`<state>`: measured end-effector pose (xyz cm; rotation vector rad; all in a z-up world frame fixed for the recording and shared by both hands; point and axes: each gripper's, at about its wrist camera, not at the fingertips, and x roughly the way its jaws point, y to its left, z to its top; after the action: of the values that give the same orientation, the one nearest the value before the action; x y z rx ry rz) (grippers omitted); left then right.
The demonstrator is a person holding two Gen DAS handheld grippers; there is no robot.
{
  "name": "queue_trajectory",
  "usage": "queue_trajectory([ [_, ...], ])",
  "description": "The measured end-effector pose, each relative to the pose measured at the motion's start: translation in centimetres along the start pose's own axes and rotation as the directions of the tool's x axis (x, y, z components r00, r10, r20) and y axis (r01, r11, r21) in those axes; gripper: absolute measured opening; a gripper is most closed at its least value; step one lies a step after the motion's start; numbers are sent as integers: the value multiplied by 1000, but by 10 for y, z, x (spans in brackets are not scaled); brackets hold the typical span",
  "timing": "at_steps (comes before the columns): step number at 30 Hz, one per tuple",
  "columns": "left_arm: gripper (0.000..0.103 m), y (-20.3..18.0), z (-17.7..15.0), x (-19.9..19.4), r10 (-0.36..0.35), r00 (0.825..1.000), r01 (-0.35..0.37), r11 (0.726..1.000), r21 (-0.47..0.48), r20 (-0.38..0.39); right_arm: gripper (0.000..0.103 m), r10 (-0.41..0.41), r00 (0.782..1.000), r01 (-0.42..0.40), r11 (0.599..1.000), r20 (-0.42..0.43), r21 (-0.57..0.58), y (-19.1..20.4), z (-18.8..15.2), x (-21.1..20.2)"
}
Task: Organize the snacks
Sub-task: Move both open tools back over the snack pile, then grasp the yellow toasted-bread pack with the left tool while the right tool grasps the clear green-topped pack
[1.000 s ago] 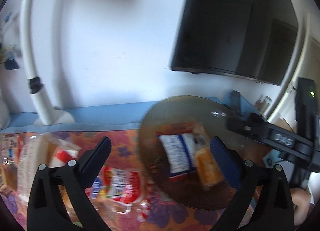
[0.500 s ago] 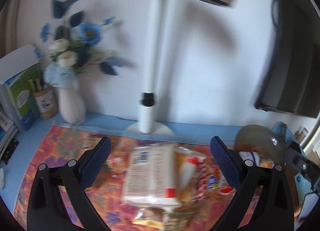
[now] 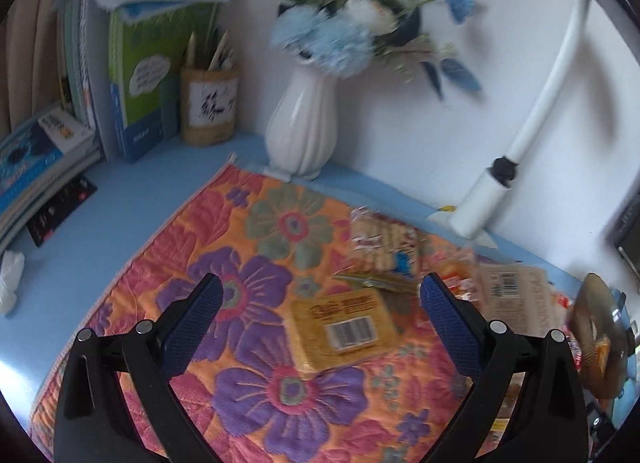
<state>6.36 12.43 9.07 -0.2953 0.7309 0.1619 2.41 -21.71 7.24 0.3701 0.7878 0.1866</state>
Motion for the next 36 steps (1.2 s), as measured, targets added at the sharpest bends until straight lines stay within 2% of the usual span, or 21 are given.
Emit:
queue_trajectory([
  [4,98,-6,-10,19,-15,1000,15,1000,16,-27,100,-43,999,42,999,-15,-9,-4,-12,12],
  [10,98,-32,-21,40,-10,998,15,996,88,-54,100,-123,990,116,988,-63,-99,-2,-26,27],
  [16,98,-42,-34,58,27,997,-18,991,131,-68,100,-90,992,80,992,-91,-102,0,-33,35],
  [20,98,-33,-40,76,16,988,-1,995,97,-156,100,-84,991,74,992,-101,-106,4,-32,40],
  [36,98,-35,-45,78,38,988,-20,992,122,-148,100,-76,992,66,993,-104,-97,4,-30,42],
])
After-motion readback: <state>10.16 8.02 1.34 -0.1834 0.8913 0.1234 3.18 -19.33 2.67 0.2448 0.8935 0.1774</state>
